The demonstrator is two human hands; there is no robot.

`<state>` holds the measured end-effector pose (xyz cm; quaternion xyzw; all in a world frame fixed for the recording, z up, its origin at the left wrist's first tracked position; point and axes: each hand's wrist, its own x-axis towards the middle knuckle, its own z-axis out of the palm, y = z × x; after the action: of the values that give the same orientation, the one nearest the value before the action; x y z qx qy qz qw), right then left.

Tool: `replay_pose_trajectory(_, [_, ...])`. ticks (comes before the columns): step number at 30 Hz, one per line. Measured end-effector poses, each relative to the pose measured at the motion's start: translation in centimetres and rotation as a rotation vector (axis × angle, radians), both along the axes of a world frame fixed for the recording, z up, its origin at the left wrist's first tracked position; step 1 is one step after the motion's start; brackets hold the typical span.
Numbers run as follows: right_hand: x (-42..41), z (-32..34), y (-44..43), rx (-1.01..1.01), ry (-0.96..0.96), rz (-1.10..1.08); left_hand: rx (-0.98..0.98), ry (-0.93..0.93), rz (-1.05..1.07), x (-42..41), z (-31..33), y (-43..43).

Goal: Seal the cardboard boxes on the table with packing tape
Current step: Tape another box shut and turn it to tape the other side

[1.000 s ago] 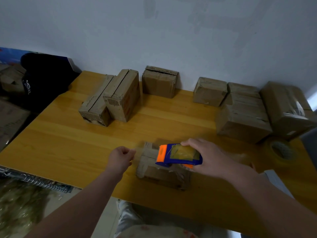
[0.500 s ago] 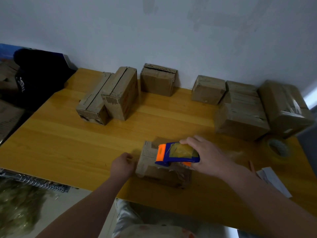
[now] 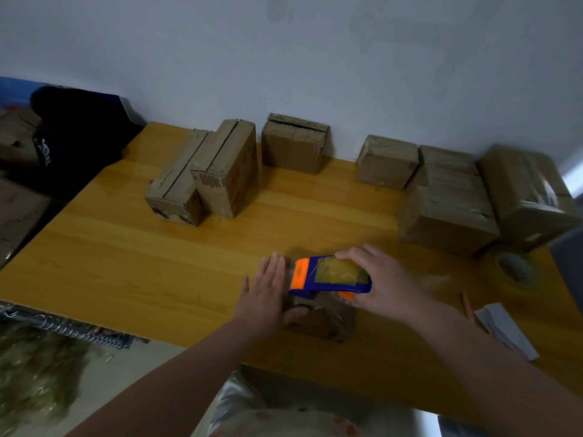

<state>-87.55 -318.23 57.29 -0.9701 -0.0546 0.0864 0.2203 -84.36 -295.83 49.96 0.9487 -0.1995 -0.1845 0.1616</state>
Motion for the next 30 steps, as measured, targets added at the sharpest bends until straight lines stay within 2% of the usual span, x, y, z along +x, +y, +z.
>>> replay_pose_trajectory(5, [0.1,0.4,-0.3,0.048,0.015,0.008,0.148,-0.043,-0.097,0.8,-0.7,-0.1])
replay_pose_trajectory(11, [-1.3,0.9,-2.7,0.02,0.016,0.085,0.202,-0.072,-0.153,0.9,-0.2,0.1])
replay_pose_trajectory(20, [-3.7,0.9,-6.3,-0.003,0.064,0.077,0.274,-0.114,-0.251,2.0,0.1,0.4])
replay_pose_trajectory(30, [-6.0,-2.4,-5.3,0.049,-0.004,-0.105,0.313,-0.227,-0.371,1.7,0.3,-0.7])
